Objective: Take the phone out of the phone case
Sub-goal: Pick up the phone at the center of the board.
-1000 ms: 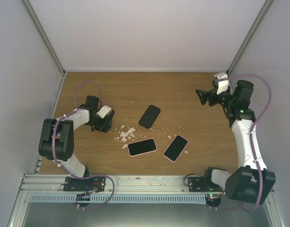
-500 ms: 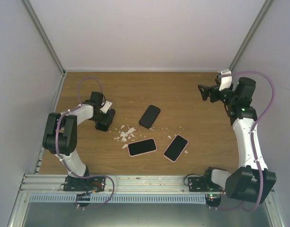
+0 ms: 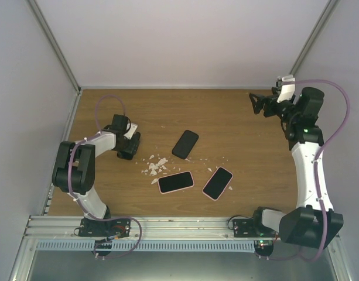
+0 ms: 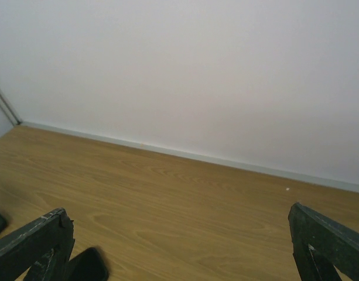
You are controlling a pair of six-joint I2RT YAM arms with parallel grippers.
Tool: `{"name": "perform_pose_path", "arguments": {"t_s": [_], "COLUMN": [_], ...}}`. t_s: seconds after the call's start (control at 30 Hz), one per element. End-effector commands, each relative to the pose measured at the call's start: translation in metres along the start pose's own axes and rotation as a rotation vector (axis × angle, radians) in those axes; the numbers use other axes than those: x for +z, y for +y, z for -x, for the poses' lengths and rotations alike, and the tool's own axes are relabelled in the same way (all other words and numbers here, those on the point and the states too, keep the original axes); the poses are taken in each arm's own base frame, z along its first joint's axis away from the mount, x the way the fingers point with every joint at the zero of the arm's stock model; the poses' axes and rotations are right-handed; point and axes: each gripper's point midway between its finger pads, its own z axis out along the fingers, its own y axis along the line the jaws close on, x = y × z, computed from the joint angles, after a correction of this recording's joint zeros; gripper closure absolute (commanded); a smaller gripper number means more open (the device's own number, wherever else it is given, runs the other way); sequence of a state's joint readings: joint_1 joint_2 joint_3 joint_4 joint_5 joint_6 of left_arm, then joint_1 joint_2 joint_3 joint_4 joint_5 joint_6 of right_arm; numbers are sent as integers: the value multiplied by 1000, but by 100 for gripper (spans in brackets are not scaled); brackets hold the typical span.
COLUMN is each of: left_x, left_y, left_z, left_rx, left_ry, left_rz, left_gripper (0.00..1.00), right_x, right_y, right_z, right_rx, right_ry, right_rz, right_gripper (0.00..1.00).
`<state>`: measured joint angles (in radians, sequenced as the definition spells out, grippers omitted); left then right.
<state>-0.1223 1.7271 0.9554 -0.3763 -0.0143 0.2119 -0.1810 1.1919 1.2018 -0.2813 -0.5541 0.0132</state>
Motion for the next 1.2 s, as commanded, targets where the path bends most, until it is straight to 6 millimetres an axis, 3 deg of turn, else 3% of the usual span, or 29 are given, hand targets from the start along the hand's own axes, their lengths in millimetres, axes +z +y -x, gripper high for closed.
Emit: {"name": "perform_pose_path", "arguments": {"t_s": [0.0,0.27,0.6,0.8,0.83,1.03,1.17], "left_x": [4,-19,-53,-88,-95,-131,-152], "left_y": [14,4,-22,-61,-68,-115,-145], "left_z": [-29,2,46,83,90,126,147], "left_rx": [4,5,11,78,90,146,171], "left_ry": [75,-43,-209,-335,-358,-468,-521], "left_rz": [97,60,5,-47,-57,-136,-182], "left_gripper": [53,63,68,68,68,68,68], "right_x": [1,21,43,65,69,84,96], "right_y": [11,14,53,71,86,135,159], "right_z": [-5,-41,-81,-95,-97,-111,-114], "right_rx": [100,326,444,459,456,475,465], "right_ry": [12,104,169,246,263,339,376], "right_rz": [74,95,241,277,318,464,518], "right_gripper": [0,0,0,1,0,0,0]}}
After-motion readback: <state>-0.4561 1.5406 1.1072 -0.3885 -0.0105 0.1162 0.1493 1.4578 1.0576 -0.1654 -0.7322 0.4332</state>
